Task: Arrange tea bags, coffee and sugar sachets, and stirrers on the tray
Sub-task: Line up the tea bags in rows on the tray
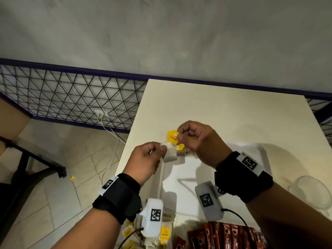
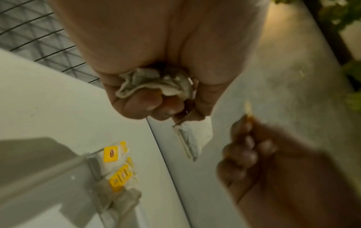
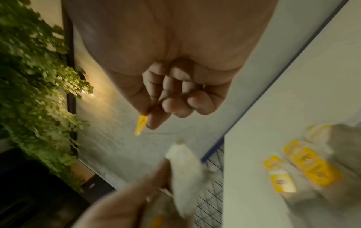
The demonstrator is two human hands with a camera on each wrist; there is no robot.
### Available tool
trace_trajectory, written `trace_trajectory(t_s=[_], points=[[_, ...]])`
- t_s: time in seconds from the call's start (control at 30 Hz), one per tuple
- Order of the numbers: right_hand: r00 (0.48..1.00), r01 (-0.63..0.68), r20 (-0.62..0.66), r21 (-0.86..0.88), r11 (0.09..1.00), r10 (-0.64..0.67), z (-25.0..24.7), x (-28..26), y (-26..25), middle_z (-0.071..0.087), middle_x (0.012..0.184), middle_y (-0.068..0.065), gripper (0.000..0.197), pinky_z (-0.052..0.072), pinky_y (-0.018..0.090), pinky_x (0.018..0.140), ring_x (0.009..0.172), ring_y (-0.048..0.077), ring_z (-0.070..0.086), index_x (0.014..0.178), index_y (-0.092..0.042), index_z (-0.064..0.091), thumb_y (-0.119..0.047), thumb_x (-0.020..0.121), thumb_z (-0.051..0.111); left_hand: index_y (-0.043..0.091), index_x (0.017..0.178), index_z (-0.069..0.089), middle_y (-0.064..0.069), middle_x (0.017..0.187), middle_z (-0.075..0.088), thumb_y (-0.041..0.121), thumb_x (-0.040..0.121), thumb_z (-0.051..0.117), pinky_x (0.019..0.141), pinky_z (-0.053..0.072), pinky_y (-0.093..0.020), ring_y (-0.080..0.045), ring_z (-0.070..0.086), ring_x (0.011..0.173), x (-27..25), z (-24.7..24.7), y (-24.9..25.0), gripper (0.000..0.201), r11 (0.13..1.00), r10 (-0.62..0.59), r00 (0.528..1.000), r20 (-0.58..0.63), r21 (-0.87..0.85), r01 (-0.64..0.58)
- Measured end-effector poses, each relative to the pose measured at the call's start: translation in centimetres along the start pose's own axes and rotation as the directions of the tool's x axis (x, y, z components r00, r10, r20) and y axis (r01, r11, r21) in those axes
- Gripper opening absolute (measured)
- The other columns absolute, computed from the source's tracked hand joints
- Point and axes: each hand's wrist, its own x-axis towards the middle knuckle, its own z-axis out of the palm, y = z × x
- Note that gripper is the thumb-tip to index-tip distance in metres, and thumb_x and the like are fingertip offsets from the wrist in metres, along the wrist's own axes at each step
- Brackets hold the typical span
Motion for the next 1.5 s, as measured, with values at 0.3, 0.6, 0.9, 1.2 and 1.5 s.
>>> trace_trajectory(t_s=[0.3,0.6,0.9,1.2,1.5], points=[[0.998,0.048,-0.015,-0.349,0.936,-0.057,0.4,-0.4,3.5,0.059,0.062,-0.017,0.017,0.043,0.026,0.065,0.063,0.017,0.053,0.077,-0.030,0.067,-0.014,0.082,0.072,0.007,0.071,0.060,-0.011,0.056,0.042,0.020,0.092,0.063,0.044,0.028,-0.023,-0.018,0.033,0.044,-0.7,0.6,0.8,0.025,0.996,-0.057,0.996,0.062,-0.065,0.061],[0.991,-0.107,0.048,-0.236,0.966,0.122,1.7,-0.4,5.2,0.060,0.061,-0.019,0.017,0.037,0.021,0.070,0.055,-0.001,0.052,0.090,-0.031,0.064,-0.034,0.075,0.073,0.005,0.078,0.063,0.004,0.051,0.046,0.015,0.092,0.064,0.044,0.030,-0.019,-0.009,0.034,0.042,-0.4,-0.1,-0.1,0.017,0.991,-0.023,0.995,0.095,0.134,0.011],[0.966,-0.054,0.157,-0.648,0.760,0.203,0.8,3.0,6.4,0.054,0.071,-0.015,0.002,0.036,0.017,0.064,0.069,0.006,0.050,0.087,-0.022,0.067,-0.021,0.085,0.067,0.016,0.073,0.066,0.009,0.062,0.054,0.026,0.087,0.068,0.058,0.036,-0.020,-0.006,0.045,0.057,2.4,-0.5,-3.4,0.017,0.890,-0.045,0.993,0.108,0.455,-0.009],[0.906,-0.032,0.240,-0.782,0.622,0.349,1.4,6.2,9.1,0.057,0.081,-0.011,0.011,0.035,0.021,0.077,0.083,0.009,0.050,0.094,-0.024,0.068,-0.031,0.089,0.062,0.036,0.071,0.064,0.019,0.075,0.066,0.013,0.089,0.062,0.061,0.038,-0.001,0.008,0.059,0.069,3.9,-1.9,-5.5,0.029,0.881,-0.135,0.989,0.061,0.463,0.092],[0.933,-0.148,0.076,-0.810,0.568,0.352,1.8,8.2,10.9,0.066,0.088,0.000,0.012,0.036,0.022,0.070,0.090,0.021,0.061,0.089,-0.023,0.068,-0.020,0.086,0.057,0.029,0.066,0.063,0.022,0.061,0.062,0.016,0.087,0.065,0.058,0.037,-0.002,0.011,0.055,0.059,3.9,-1.5,-6.0,0.025,0.904,-0.140,0.989,0.046,0.414,0.109]])
